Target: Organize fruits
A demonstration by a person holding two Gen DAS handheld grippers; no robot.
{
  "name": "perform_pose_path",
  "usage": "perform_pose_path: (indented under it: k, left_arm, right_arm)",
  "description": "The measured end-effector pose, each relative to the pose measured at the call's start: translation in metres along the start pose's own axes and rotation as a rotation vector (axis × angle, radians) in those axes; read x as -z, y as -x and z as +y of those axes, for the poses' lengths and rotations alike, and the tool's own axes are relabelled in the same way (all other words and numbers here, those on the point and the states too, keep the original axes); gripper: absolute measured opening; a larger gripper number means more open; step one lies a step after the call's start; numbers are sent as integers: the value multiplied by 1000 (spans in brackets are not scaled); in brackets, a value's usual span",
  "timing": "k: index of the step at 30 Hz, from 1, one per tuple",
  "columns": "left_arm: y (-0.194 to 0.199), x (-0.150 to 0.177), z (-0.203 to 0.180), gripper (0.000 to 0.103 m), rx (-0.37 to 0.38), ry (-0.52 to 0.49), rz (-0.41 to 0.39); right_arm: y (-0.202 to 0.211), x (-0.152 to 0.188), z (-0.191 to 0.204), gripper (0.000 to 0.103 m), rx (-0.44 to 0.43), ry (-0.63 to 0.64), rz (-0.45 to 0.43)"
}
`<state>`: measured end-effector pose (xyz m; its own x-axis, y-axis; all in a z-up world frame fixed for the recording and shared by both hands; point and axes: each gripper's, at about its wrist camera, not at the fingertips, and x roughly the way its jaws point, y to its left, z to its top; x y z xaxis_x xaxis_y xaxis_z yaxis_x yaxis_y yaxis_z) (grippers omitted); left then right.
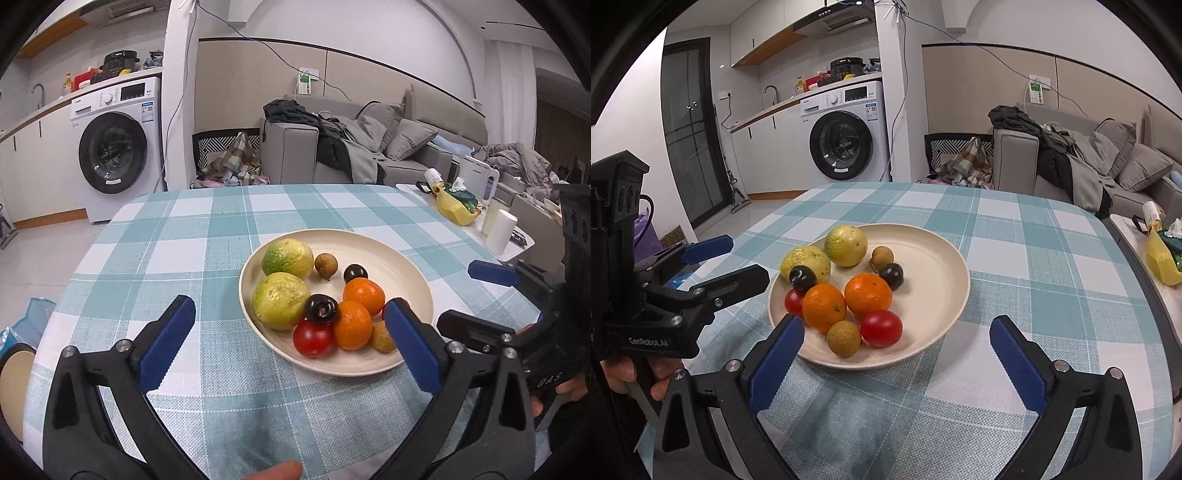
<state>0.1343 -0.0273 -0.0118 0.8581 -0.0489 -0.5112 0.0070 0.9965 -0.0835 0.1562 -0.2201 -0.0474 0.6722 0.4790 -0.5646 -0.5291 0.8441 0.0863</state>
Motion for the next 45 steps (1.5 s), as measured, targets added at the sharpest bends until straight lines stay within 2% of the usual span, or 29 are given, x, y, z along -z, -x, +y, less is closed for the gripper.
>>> perform_pose_path:
  k: [9, 17, 28, 45]
  left_arm:
    - [14, 5, 4, 102, -5, 19, -13]
    - [24, 8, 1, 102, -10, -9, -55]
    - [30, 9, -6, 102, 0, -34, -71]
    - [28, 10, -7, 102, 0, -37, -74]
  right_arm:
    - [19, 4, -3, 103, -35, -30, -74]
    - [31, 8, -4, 103, -34, -38, -121]
    - [43, 11, -3, 103, -47, -38, -177]
    - [45, 10, -2, 103, -50, -33, -179]
